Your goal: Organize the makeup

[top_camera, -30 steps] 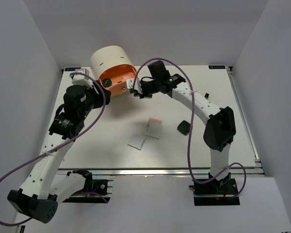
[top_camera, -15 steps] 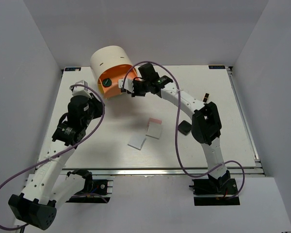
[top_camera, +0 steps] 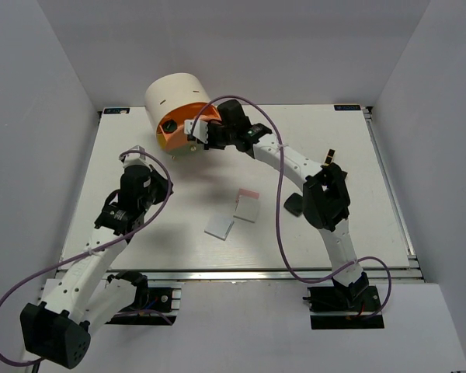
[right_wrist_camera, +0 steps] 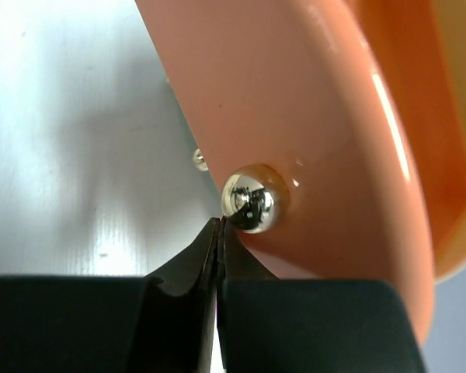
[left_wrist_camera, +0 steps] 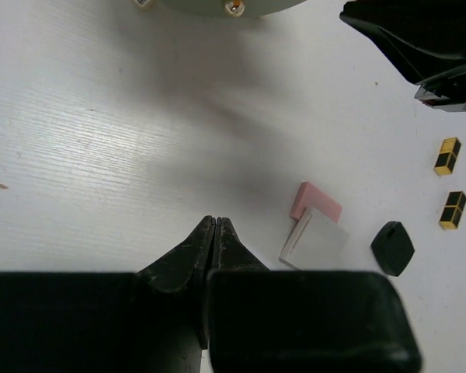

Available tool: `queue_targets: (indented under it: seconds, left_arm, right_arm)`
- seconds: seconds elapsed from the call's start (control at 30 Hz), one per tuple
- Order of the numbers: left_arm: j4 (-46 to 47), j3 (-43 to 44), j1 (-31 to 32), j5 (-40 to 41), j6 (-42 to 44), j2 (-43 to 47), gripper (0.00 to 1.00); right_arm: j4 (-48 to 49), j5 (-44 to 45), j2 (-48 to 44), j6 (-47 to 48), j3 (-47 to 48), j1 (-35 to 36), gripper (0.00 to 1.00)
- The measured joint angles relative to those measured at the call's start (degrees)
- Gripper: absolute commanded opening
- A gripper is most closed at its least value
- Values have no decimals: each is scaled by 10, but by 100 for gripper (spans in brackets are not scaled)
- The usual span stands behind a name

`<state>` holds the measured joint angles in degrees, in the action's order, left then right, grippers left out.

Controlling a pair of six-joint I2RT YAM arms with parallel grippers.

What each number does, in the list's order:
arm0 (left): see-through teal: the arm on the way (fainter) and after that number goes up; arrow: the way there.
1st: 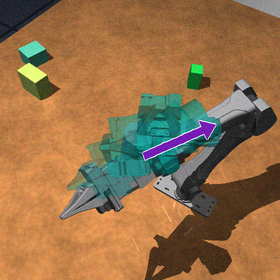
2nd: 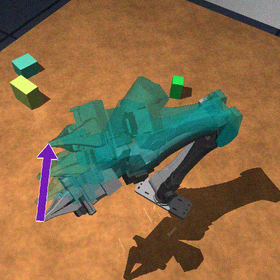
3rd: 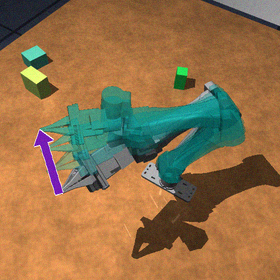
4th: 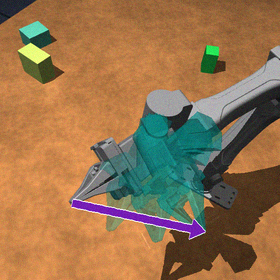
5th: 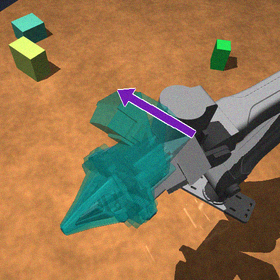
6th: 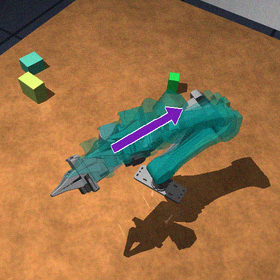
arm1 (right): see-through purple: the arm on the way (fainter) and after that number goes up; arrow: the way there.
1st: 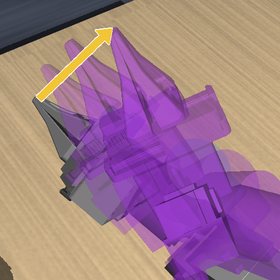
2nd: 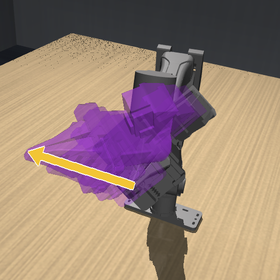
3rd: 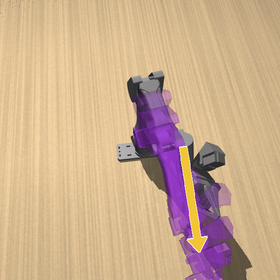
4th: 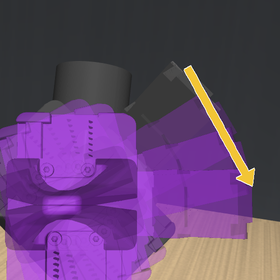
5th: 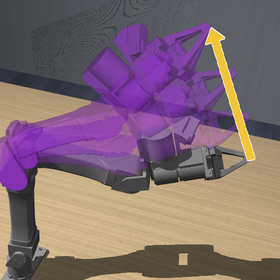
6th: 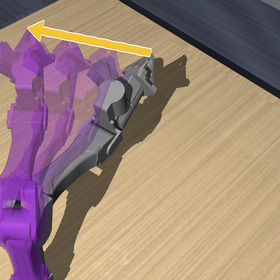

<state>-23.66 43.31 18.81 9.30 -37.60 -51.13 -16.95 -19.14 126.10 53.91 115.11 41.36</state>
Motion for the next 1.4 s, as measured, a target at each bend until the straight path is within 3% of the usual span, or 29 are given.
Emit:
queue_targets:
  seconds: [0.43, 1.13, 1.27, 1.4]
  left_arm:
    - [69, -46, 0, -31, -66, -1, 13]
    - [84, -79, -3, -36, -129, 21, 13]
    - [93, -81, -3, -38, -136, 21, 15]
    - [113, -85, -3, -43, -148, 17, 24]
  right_arm:
    - [96, 20, 58, -44, 70, 0, 0]
    - [201, 40, 86, -85, 67, 0, 0]
    - [211, 40, 74, -88, 26, 0, 0]
    - [219, 39, 4, -90, -108, 0, 6]
